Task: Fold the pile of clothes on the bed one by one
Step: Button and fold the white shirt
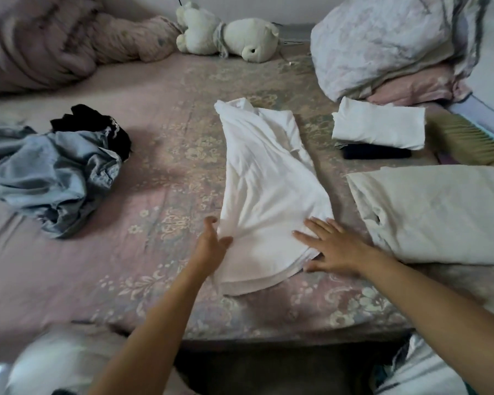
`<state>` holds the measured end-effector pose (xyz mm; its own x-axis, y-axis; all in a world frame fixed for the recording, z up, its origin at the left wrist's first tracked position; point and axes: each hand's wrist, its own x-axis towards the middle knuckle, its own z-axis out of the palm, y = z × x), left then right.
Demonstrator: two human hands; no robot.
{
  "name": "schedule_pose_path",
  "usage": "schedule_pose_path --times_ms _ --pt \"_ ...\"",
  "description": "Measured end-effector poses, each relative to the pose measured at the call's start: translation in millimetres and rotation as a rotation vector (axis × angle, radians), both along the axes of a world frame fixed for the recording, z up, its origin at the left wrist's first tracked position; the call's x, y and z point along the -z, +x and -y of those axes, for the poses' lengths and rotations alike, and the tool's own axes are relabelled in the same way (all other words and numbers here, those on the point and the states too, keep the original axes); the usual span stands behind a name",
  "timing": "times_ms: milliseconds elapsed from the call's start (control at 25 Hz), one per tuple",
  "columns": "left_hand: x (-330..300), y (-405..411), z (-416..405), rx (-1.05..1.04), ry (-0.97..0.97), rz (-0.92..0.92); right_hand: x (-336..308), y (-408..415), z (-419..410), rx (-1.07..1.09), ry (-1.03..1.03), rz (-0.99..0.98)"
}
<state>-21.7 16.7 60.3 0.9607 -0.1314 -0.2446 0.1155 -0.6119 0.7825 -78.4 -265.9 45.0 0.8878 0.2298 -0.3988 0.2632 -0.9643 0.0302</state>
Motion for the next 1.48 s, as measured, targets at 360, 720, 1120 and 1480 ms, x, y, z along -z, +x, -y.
schedule_pose_path --times_ms 360,720,1120,1480 --pt "-2 7 -91 0.199 0.214 -0.028 10 -28 -64 -0.385 0.135 0.472" --pt "17 26 5 0.584 0.758 0.403 2 17 -70 -0.016 0.246 0.283" --pt "35 205 91 0.418 0.669 0.353 -7 197 -41 0.179 0.404 0.659" --pt "84 217 112 0.256 0.555 0.685 -4 385 -52 0.942 0.565 0.238"
